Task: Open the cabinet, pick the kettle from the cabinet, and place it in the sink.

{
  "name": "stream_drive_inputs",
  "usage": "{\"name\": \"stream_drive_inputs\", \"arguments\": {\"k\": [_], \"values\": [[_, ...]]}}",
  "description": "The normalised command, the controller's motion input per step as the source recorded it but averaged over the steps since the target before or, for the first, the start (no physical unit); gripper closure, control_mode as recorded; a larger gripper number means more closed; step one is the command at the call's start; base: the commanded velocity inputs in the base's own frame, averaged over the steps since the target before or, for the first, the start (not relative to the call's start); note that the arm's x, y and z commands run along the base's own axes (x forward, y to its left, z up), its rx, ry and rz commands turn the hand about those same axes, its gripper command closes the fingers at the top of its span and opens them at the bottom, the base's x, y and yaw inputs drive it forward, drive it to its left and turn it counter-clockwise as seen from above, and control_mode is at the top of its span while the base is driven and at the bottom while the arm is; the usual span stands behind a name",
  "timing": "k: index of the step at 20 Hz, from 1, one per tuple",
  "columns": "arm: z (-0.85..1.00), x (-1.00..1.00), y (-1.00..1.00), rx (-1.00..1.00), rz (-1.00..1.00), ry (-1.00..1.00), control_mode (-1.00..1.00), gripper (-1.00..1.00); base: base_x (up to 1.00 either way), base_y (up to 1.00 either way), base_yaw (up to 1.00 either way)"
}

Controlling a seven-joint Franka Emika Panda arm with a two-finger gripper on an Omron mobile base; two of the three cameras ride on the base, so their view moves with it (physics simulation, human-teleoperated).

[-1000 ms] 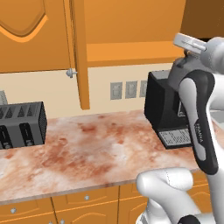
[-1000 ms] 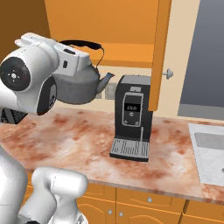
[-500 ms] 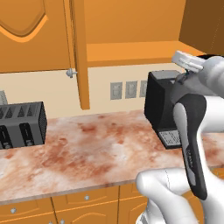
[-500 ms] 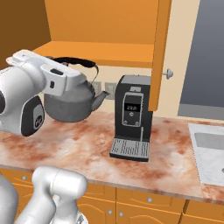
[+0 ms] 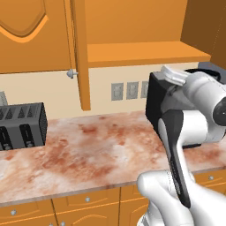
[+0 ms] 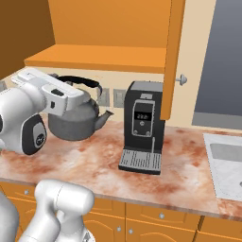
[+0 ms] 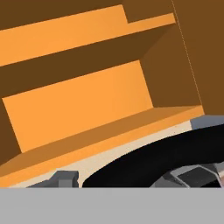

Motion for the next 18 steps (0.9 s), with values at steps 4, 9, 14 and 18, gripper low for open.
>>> {"name": "stream_drive_inputs", "arguments": {"k": [4,9,14,18], "values": [[-0.38,0.15,-0.03,0.00,0.00,0.07,-1.00,1.00,0.00,0.00,0.00],[-0.38,0.26,0.06,0.00,0.00,0.06,-1.00,1.00,0.00,0.00,0.00],[-0.29,0.28,0.14,-0.04,-0.01,0.04,-1.00,1.00,0.00,0.00,0.00],[-0.31,0.23,0.12,-0.02,-0.02,0.03,-1.00,1.00,0.00,0.00,0.00]]}}
